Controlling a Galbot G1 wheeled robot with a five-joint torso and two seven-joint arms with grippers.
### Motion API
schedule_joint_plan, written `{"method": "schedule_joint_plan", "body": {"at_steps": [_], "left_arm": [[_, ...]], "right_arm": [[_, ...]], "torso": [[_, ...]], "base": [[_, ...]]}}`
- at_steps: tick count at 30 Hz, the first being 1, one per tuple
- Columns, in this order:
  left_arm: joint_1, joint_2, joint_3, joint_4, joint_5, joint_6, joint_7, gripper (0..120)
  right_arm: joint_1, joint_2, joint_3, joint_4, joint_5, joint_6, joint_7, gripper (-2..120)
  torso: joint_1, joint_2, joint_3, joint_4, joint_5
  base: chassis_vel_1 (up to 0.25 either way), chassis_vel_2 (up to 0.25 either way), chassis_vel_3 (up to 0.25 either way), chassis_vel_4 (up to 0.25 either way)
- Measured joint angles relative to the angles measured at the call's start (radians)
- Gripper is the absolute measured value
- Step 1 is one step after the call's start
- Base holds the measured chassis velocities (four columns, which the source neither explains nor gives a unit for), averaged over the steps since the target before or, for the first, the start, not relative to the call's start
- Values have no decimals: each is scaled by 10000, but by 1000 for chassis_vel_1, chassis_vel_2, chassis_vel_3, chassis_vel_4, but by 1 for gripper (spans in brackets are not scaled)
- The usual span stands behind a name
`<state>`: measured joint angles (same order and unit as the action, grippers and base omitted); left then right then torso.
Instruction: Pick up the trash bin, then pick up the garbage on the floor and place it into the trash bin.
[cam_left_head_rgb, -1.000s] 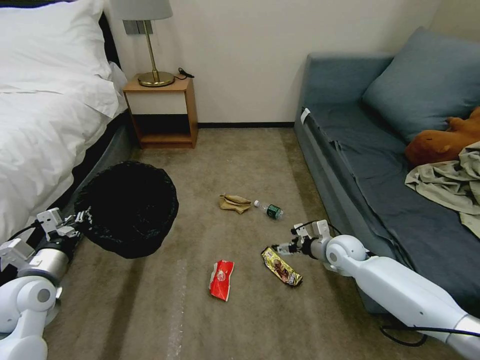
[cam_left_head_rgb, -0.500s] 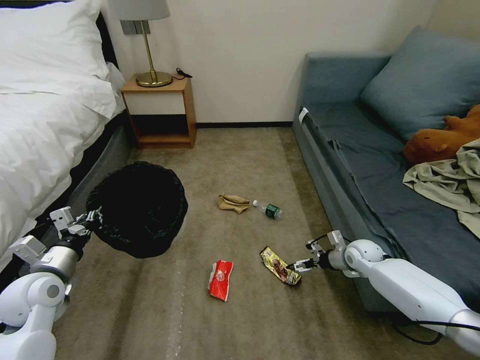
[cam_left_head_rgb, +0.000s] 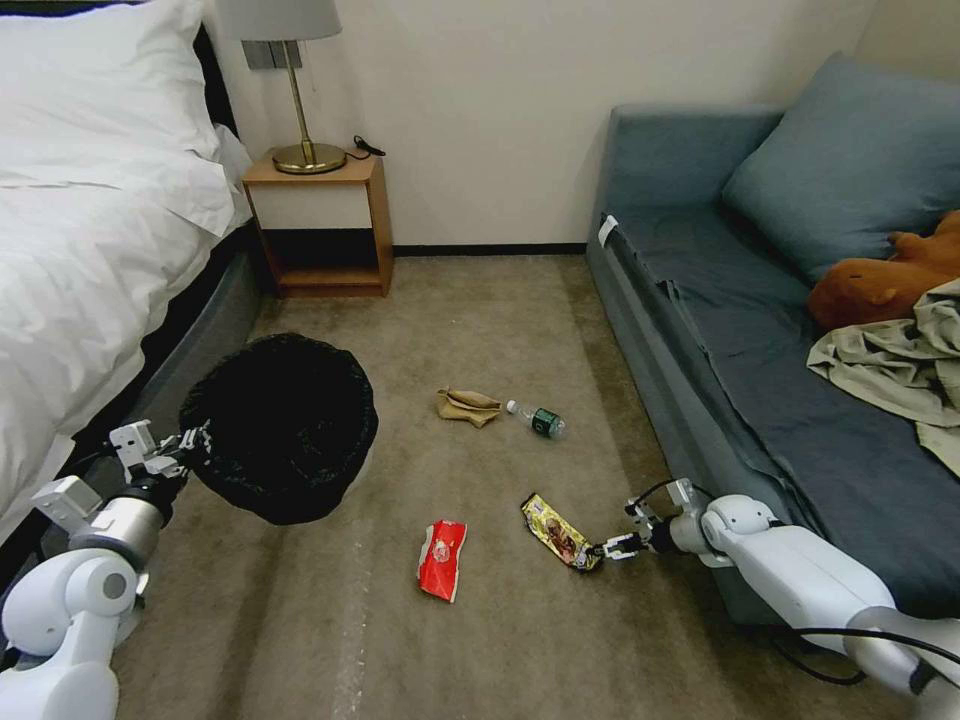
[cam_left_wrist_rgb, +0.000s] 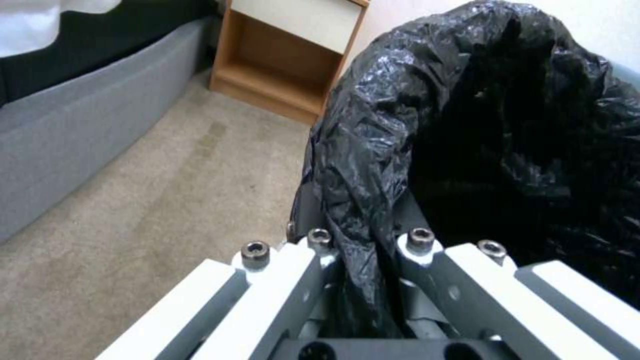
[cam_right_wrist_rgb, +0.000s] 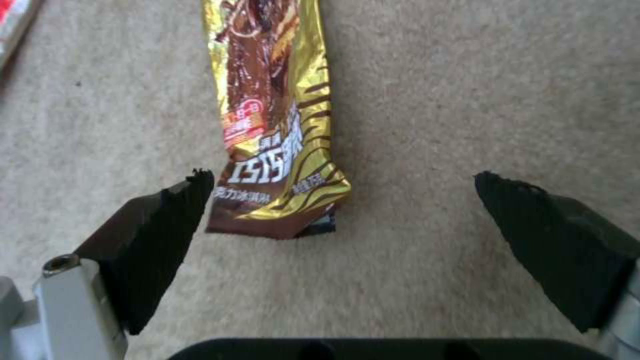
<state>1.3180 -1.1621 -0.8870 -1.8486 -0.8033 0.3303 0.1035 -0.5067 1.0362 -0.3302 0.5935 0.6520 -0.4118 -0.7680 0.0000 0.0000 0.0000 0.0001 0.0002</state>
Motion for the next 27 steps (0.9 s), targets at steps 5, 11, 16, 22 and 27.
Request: {"method": "schedule_joint_plan", "body": {"at_steps": [5, 11, 16, 22, 27], "left_arm": [[-87, -54, 156, 0, 54, -18, 23, 4], [-110, -68, 211, 28, 79, -42, 44, 4], [-116, -56, 203, 58, 81, -47, 66, 4], [-130, -100, 243, 97, 108, -64, 133, 4], [-46, -109, 286, 120, 195, -141, 196, 4]], "right_arm": [[72, 567, 191, -414, -348, 322, 9, 100], [70, 966, 191, -389, -485, 399, 94, 100], [-74, 916, 189, -173, -501, 380, 143, 100], [-445, 302, 327, 426, -726, 446, 177, 100], [154, 636, 819, -1354, -1842, 1717, -373, 100]], "torso": [[0, 0, 0, -3, -5], [0, 0, -1, 2, -3], [0, 0, -1, 1, -3], [-1, 0, -1, -1, -1], [0, 0, -1, 2, -2]], "base": [[0, 0, 0, 0], [0, 0, 0, 0], [0, 0, 0, 0], [0, 0, 0, 0], [0, 0, 0, 0]]}}
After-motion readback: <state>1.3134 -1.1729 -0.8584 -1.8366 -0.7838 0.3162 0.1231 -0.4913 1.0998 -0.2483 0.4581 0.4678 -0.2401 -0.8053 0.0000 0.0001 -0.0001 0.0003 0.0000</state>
